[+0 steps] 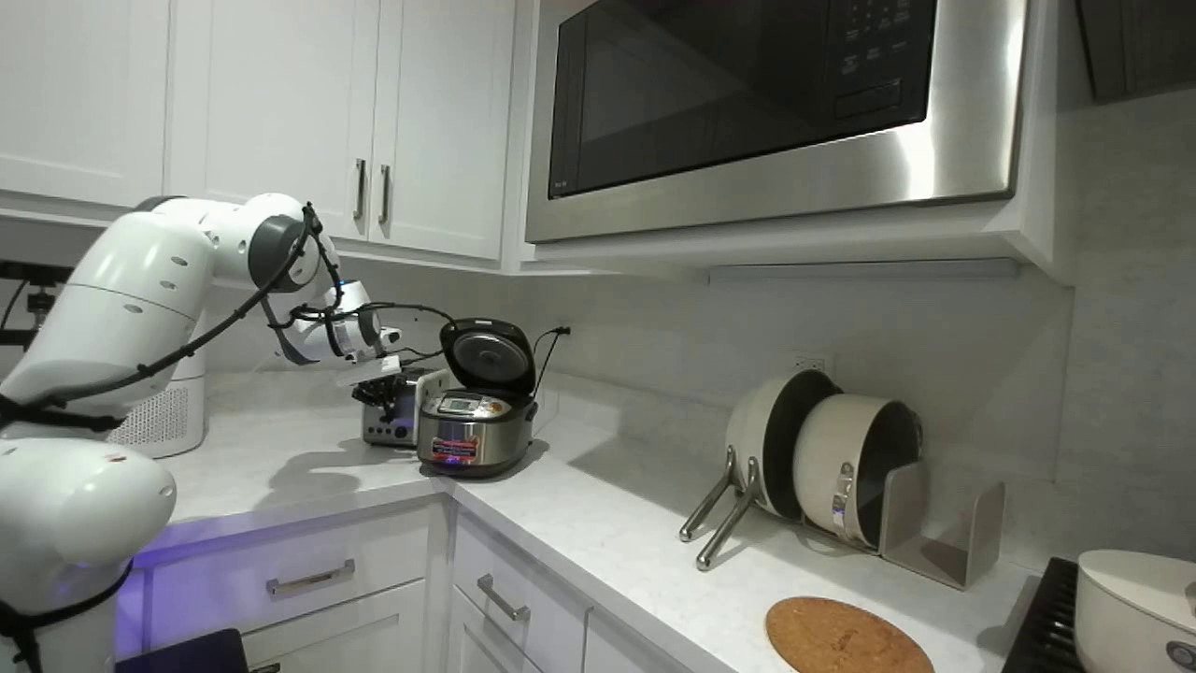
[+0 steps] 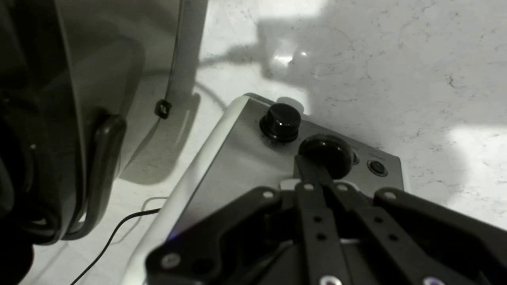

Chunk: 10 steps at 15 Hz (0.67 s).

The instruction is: Push the lever on the toaster downwards

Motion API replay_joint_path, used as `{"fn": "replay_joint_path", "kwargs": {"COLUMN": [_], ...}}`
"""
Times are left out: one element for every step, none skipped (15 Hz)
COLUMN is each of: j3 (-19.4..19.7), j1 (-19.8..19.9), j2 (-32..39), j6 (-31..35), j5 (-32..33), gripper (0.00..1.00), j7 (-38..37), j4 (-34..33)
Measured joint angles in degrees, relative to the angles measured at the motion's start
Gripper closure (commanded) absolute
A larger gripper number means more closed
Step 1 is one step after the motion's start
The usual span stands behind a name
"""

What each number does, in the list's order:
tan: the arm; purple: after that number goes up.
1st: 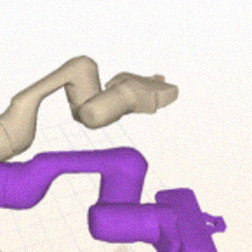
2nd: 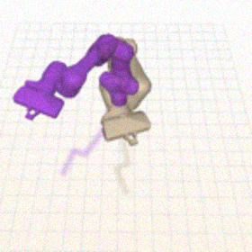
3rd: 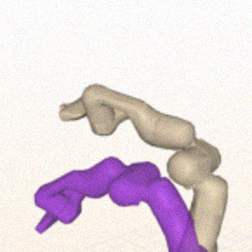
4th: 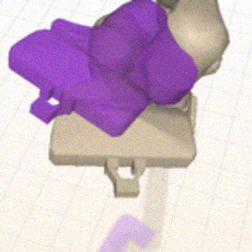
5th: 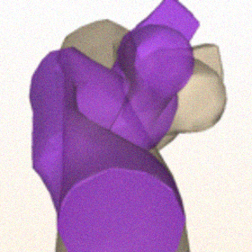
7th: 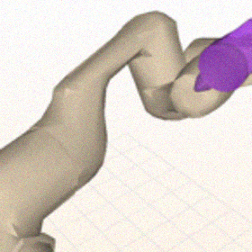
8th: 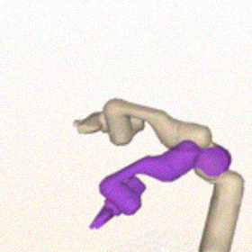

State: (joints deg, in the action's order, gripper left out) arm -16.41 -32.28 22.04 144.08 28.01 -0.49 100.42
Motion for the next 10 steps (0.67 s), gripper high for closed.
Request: {"fn": "replay_joint_path", "kwargs": {"j3": [0.0, 0.0, 0.0, 0.1, 0.2, 0.4, 0.6, 0.8, 1.1, 1.3], "j1": [0.0, 0.0, 0.0, -0.1, -0.2, -0.4, -0.6, -0.9, -1.2, -1.4], "j2": [0.0, 0.0, 0.0, 0.0, 0.0, 0.0, 0.0, 0.1, 0.1, 0.2], "j6": [0.0, 0.0, 0.0, 0.0, 0.0, 0.0, -0.1, -0.1, -0.1, -0.1], "j5": [0.0, 0.0, 0.0, 0.0, 0.1, 0.1, 0.2, 0.4, 0.6, 0.9], "gripper": [0.96, 0.96, 0.96, 0.96, 0.96, 0.96, 0.96, 0.96, 0.96, 0.96], "j7": [0.0, 0.0, 0.0, 0.0, 0.0, 0.0, 0.0, 0.0, 0.0, 0.0], "j4": [0.0, 0.0, 0.0, 0.0, 0.0, 0.0, 0.0, 0.0, 0.0, 0.0]}}
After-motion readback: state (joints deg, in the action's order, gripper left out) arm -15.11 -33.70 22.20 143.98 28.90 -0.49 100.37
